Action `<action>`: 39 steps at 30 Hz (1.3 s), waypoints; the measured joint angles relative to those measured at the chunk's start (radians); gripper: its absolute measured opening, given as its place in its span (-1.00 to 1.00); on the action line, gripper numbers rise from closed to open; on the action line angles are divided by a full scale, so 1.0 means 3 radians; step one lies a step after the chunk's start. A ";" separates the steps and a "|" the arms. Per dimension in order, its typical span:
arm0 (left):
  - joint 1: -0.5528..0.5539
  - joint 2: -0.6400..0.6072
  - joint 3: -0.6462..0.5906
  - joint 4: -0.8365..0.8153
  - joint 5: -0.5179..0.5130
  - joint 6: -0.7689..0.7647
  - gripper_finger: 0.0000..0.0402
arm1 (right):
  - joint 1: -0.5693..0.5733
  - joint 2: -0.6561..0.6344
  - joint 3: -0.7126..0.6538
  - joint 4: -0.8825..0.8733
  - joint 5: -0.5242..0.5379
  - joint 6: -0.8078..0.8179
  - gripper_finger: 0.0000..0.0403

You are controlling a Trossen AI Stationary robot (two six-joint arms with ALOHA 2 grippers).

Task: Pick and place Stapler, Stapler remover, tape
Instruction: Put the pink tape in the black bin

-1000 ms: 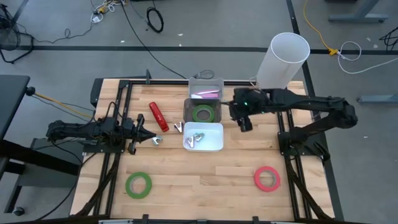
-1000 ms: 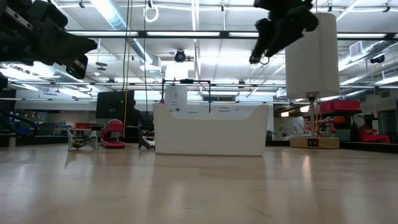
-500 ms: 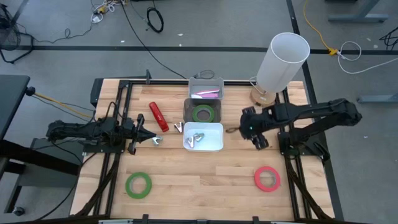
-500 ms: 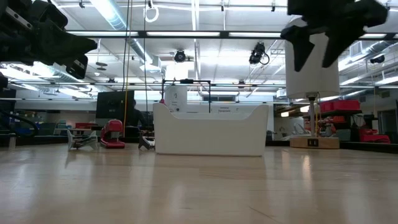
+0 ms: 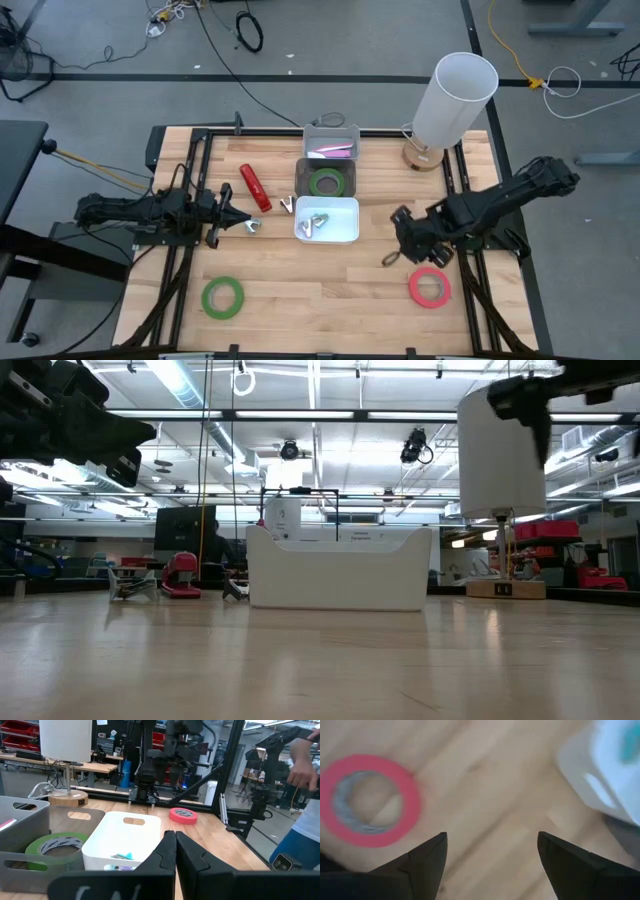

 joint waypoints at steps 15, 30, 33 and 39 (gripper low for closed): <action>0.0000 0.0000 -0.0001 0.0000 0.0000 0.0001 -0.99 | 0.0661 0.0368 -0.0087 0.0190 -0.0291 0.0124 0.53; 0.0000 0.0000 0.0000 -0.0001 0.0000 0.0001 -0.99 | 0.1225 0.0611 -0.0499 0.0709 -0.0286 0.0018 0.53; 0.0000 0.0000 -0.0001 0.0000 0.0000 0.0001 -0.99 | 0.1306 0.0608 -0.0603 0.0860 -0.0244 0.0026 0.53; -0.0001 0.0000 0.0000 -0.0001 0.0000 0.0000 -0.99 | 0.1378 0.0608 -0.0786 0.1163 -0.0081 0.0060 0.53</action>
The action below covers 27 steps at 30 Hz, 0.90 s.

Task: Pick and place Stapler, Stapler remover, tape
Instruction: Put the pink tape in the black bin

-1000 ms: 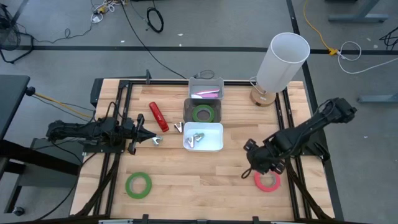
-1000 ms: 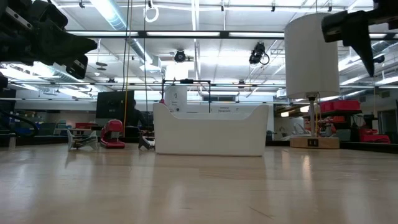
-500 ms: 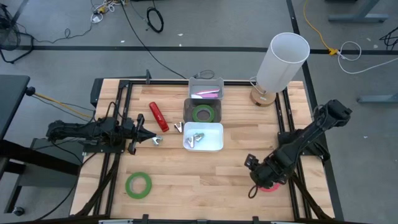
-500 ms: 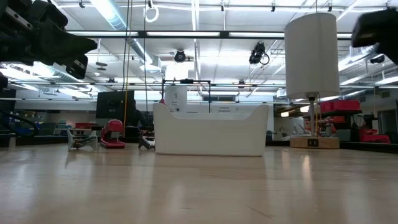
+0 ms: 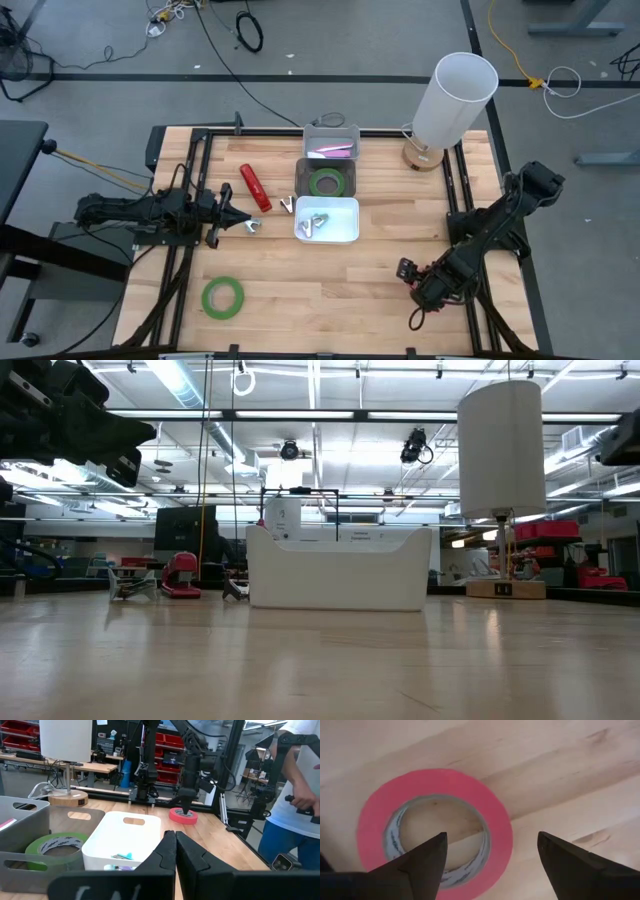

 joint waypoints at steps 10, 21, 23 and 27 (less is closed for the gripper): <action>0.0001 0.0000 0.0000 0.0001 0.0000 0.0001 -0.99 | -0.0001 0.0000 -0.0304 0.0390 0.0264 -0.0028 0.53; 0.0001 0.0000 0.0000 0.0001 0.0000 0.0001 -0.99 | -0.0005 -0.0001 -0.0465 0.0555 0.0262 -0.0033 0.31; 0.0000 0.0000 0.0000 0.0001 0.0000 0.0001 -0.99 | -0.0005 -0.0001 -0.0465 0.0581 0.0262 -0.0033 0.25; 0.0000 0.0000 0.0000 0.0000 0.0000 0.0001 -0.99 | -0.0005 -0.0001 -0.0465 0.0598 0.0261 -0.0032 0.14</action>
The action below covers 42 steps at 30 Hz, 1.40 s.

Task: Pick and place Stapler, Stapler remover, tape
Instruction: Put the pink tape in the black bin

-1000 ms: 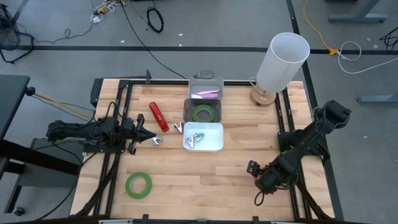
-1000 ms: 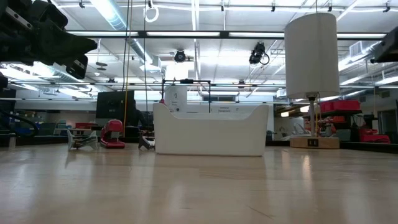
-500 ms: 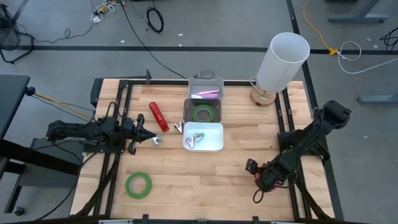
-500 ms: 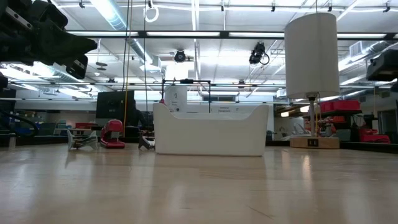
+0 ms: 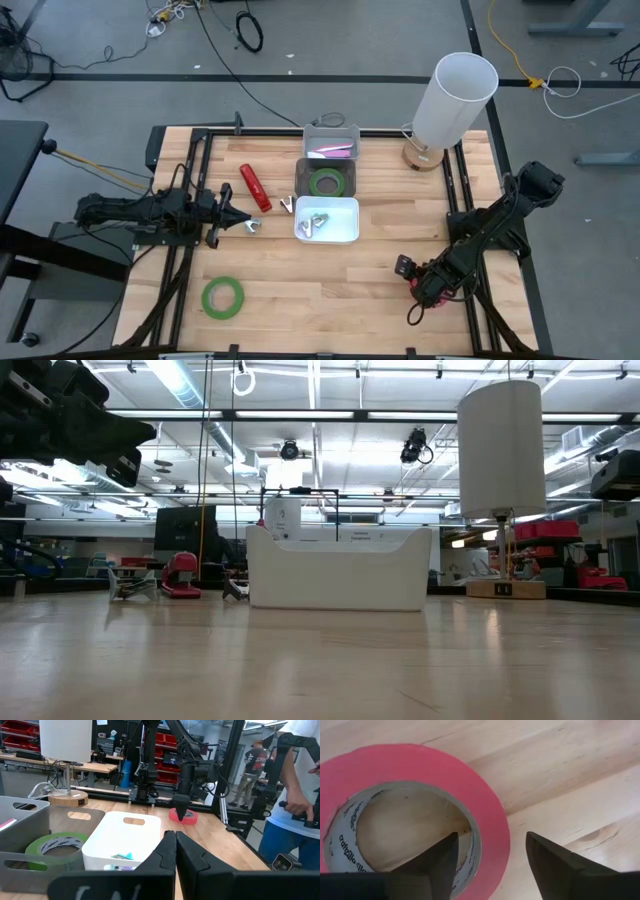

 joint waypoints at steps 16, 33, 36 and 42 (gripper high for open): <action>0.0000 0.0000 0.0001 0.0000 0.0000 0.0000 -0.99 | -0.0001 -0.0001 0.0000 0.0027 0.0000 0.0032 -0.22; 0.0000 0.0000 0.0000 0.0000 0.0000 -0.0001 -0.99 | 0.0000 -0.0004 0.0000 0.0017 -0.0003 0.0031 -0.54; 0.0001 0.0000 0.0001 0.0000 0.0000 -0.0001 -0.99 | 0.0000 -0.0004 0.0000 0.0018 -0.0003 0.0031 -0.55; 0.0000 0.0000 0.0000 0.0000 0.0000 0.0000 -0.99 | -0.0003 -0.0004 0.0005 -0.0005 -0.0002 0.0030 -0.56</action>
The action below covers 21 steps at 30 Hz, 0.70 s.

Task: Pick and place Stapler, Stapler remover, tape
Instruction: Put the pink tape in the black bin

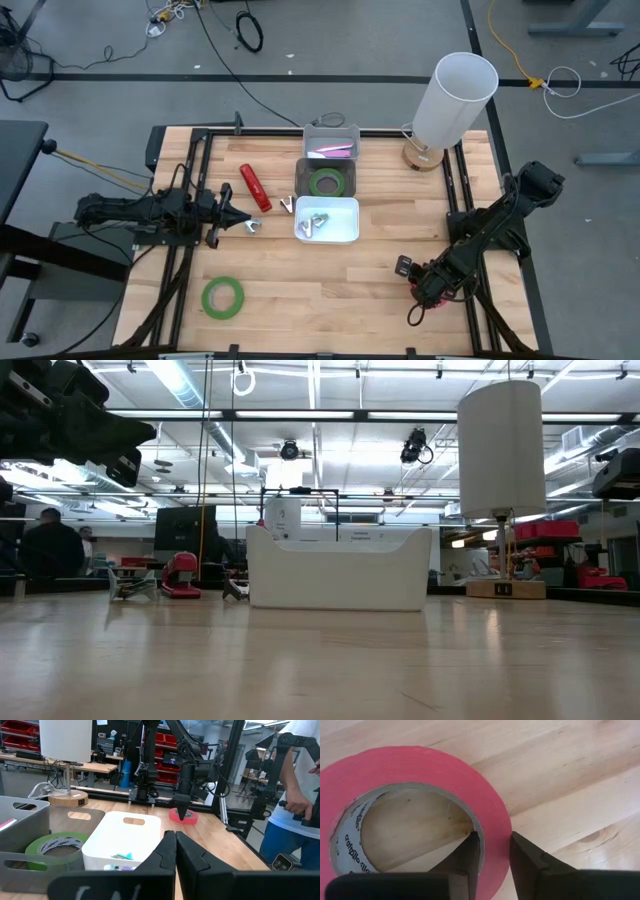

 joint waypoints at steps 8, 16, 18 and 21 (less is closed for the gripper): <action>0.0000 0.0000 0.0000 0.0000 0.0000 -0.0001 -0.99 | -0.0218 0.0000 0.0316 -0.0423 0.0001 -0.0003 -0.56; 0.0001 0.0000 0.0001 -0.0001 -0.0001 -0.0001 -0.99 | -0.0670 0.0000 0.0916 -0.0714 0.0002 -0.0046 -0.56; 0.0000 0.0000 0.0001 0.0000 -0.0001 0.0000 -0.99 | -0.0817 0.0000 0.1076 -0.0755 -0.0001 -0.0046 -0.56; 0.0001 0.0000 0.0001 0.0000 0.0000 0.0000 -0.99 | -0.1049 0.0000 0.1287 -0.0805 0.0002 -0.0046 -0.56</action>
